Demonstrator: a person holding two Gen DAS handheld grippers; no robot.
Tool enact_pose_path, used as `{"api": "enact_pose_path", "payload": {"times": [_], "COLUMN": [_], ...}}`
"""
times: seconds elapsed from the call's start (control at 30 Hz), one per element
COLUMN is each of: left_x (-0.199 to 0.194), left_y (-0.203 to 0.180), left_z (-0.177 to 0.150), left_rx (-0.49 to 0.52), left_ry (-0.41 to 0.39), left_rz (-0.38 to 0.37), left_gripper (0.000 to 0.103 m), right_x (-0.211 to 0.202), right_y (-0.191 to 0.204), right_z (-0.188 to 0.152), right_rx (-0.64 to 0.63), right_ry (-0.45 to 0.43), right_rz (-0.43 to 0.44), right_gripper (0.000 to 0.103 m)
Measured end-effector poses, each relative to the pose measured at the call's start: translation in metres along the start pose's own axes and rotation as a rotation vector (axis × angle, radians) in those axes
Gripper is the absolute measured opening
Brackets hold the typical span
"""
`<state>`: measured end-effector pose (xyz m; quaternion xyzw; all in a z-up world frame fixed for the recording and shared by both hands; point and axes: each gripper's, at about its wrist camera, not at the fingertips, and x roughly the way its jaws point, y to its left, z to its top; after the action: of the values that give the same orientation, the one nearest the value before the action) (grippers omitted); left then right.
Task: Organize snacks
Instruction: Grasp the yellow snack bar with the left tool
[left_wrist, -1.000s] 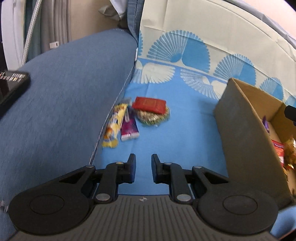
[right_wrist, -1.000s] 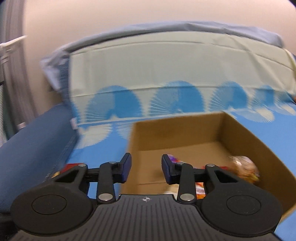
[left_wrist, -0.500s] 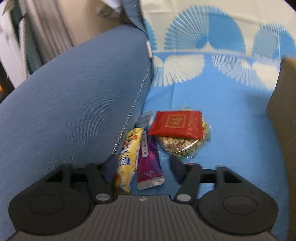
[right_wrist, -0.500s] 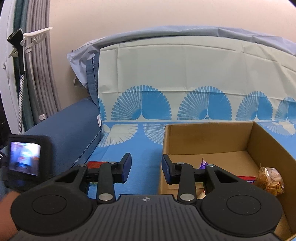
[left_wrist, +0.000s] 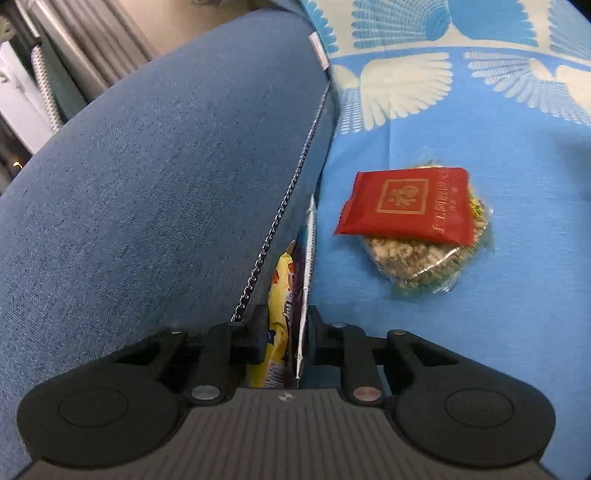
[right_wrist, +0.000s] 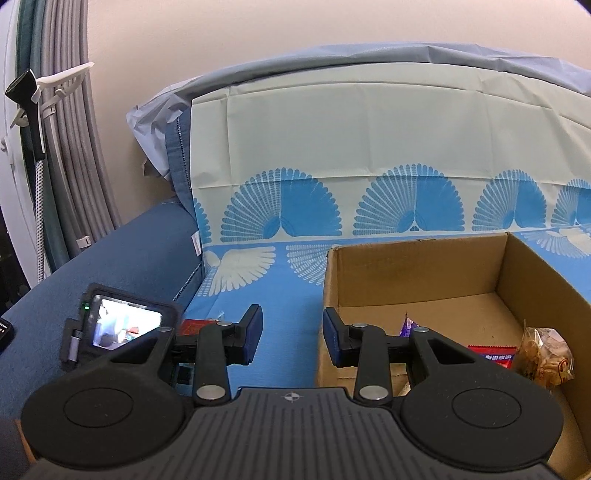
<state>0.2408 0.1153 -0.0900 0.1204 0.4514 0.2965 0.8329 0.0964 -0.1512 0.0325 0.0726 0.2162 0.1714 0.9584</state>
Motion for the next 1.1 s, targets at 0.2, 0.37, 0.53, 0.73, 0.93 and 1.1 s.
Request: {"api": "enact_pose_path", "payload": {"times": [0.2, 0.37, 0.53, 0.73, 0.93, 1.1], "left_x": [-0.042, -0.076, -0.104, -0.122, -0.091, -0.059], "left_y": [0.02, 0.034, 0.051, 0.073, 0.053, 0.026], "left_z": [-0.027, -0.064, -0.098, -0.094, -0.064, -0.063], "left_rx": [-0.03, -0.077, -0.149, -0.198, -0.166, -0.103], "left_ry": [-0.06, -0.042, -0.014, -0.128, -0.078, 0.021], "left_rz": [-0.127, -0.32, -0.527, -0.551, -0.289, -0.205], "left_gripper": [0.015, 0.006, 0.01, 0.041, 0.041, 0.031], "right_x": [0.001, 0.002, 0.0, 0.0, 0.0, 0.001], "right_y": [0.002, 0.008, 0.013, 0.015, 0.019, 0.025], "right_z": [0.0, -0.002, -0.005, -0.008, -0.009, -0.011], "right_rx": [-0.01, -0.028, -0.05, -0.064, -0.08, -0.103], "right_ry": [0.002, 0.011, 0.013, 0.019, 0.016, 0.031], "right_rz": [0.0, 0.006, 0.006, 0.005, 0.02, 0.061], "right_gripper": [0.038, 0.038, 0.039, 0.042, 0.042, 0.042]}}
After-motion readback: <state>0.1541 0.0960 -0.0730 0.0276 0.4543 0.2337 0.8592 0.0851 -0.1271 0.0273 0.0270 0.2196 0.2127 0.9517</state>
